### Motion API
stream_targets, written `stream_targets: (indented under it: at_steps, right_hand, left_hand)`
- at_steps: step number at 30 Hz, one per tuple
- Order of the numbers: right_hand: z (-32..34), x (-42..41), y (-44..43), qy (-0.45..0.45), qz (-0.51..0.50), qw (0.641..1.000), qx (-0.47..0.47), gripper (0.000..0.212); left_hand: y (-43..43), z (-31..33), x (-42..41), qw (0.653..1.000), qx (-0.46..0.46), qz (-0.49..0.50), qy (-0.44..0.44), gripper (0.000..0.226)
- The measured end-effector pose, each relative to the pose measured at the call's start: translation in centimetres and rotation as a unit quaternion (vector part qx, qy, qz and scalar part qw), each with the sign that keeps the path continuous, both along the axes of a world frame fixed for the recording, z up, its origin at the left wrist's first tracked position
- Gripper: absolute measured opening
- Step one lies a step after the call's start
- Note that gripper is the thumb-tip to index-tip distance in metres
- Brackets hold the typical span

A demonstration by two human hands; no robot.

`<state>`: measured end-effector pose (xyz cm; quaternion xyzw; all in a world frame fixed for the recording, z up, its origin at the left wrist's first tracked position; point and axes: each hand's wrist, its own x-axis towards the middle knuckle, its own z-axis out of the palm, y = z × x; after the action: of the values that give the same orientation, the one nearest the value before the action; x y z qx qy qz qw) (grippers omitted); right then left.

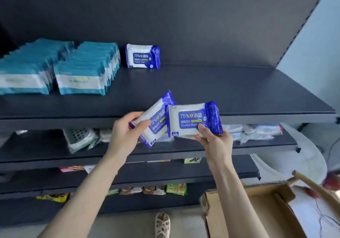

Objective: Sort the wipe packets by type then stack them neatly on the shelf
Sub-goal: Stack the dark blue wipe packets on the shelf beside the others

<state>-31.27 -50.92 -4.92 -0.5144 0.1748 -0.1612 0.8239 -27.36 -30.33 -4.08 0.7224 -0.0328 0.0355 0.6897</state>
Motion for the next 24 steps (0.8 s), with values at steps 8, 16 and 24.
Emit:
stream_targets:
  at_steps: [8, 16, 24]
  right_hand:
    - [5.3, 14.2, 0.1, -0.060, 0.049, 0.997, -0.026, 0.016]
    - [5.2, 24.3, 2.2, -0.056, 0.073, 0.993, -0.069, 0.019]
    - [4.2, 29.7, 3.4, -0.013, 0.083, 0.987, -0.140, 0.018]
  left_hand:
    - [1.1, 5.9, 13.7, 0.996, 0.088, 0.006, -0.020, 0.022]
    - [2.8, 8.7, 25.4, 0.923, 0.383, -0.008, -0.033, 0.025]
    - [4.3, 9.6, 32.6, 0.880, 0.471, -0.044, -0.048, 0.019]
